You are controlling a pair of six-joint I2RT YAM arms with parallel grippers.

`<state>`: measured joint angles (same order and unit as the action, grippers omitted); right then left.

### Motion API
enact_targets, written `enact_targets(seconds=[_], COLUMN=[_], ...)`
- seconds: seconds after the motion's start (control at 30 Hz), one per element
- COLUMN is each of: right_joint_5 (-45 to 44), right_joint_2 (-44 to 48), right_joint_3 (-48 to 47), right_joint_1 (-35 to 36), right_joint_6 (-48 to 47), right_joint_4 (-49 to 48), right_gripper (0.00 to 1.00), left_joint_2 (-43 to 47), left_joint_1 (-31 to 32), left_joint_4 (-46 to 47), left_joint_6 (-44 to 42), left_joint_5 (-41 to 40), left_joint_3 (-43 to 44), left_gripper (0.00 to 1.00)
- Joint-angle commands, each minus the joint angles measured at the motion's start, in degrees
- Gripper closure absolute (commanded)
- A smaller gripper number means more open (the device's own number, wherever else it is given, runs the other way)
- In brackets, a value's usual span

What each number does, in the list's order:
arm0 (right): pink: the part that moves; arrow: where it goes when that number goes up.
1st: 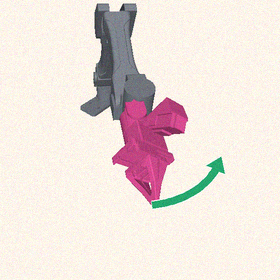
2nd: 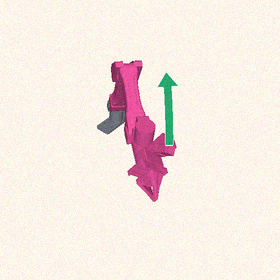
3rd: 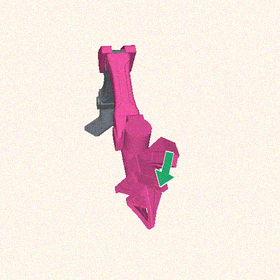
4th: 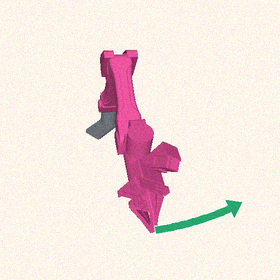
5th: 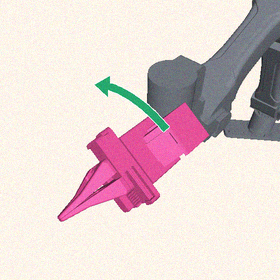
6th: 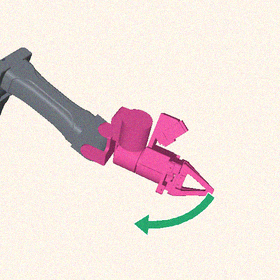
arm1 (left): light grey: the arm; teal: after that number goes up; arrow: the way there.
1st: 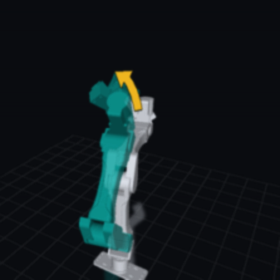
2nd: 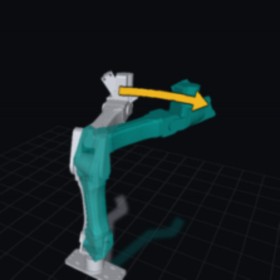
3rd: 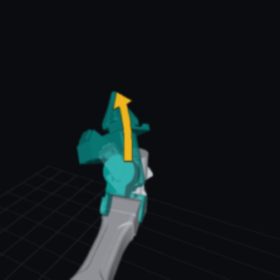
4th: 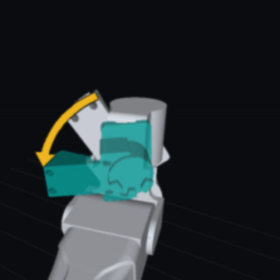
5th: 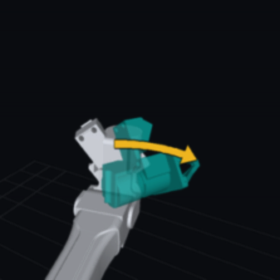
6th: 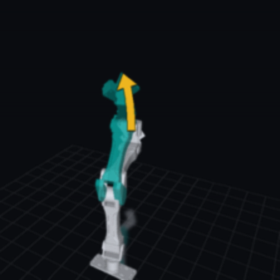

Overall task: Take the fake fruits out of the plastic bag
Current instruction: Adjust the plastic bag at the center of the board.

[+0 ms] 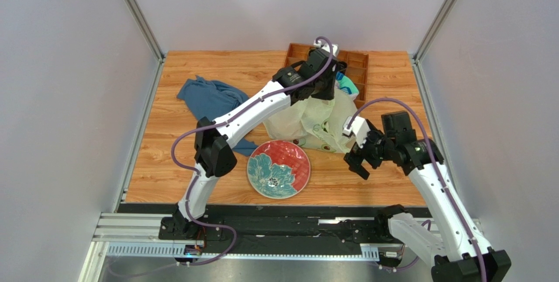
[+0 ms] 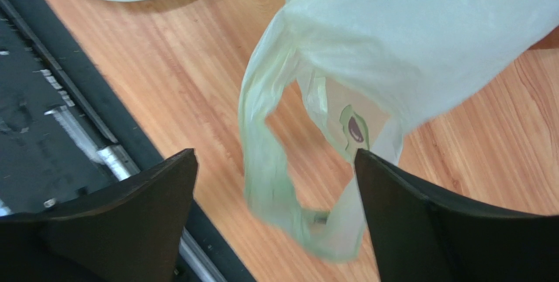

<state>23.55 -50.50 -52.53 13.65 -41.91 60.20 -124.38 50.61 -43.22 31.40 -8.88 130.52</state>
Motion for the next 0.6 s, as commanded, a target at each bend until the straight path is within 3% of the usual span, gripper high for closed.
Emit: enact_targets(seconds=[0.0,0.03,0.07,0.23,0.37,0.4,0.57], right_joint_5=[-11.9,-13.86,-14.06,-4.14,-4.65,-6.13,-11.07], right_joint_2=[-2.05,-3.19,-5.38,-12.07,-19.45,-20.77,-26.32], right_joint_3=[5.33,4.47,2.89,-13.08,-19.69,-21.02,-23.41], right_joint_1=[1.47,1.29,-0.27,-6.35,-7.14,-7.58,-10.48], right_joint_6=[1.82,3.14,5.5,15.88,21.42,24.74,32.41], right_joint_4=[-21.91,-23.54,-24.08,-22.77,-23.2,-23.9,-20.66], right_gripper=[0.17,0.22,0.35,0.65,1.0,1.0,0.98], left_joint_2=[6.94,8.09,9.4,21.26,28.39,30.84,38.23], left_joint_1=[-2.44,-3.32,-5.33,-13.77,-20.36,-20.9,-21.25], left_joint_4=[1.21,1.04,0.43,-1.34,-3.09,-3.27,-7.84], left_joint_6=[-3.79,-4.93,-7.81,-15.82,-24.51,-26.37,-39.37], left_joint_5=[3.95,4.92,5.8,16.69,25.73,29.33,32.7], left_joint_3=[-3.59,-5.78,-6.85,-17.63,-24.86,-26.27,-35.49], left_gripper=[0.9,0.98,1.0,1.0,1.0,1.0,1.0])
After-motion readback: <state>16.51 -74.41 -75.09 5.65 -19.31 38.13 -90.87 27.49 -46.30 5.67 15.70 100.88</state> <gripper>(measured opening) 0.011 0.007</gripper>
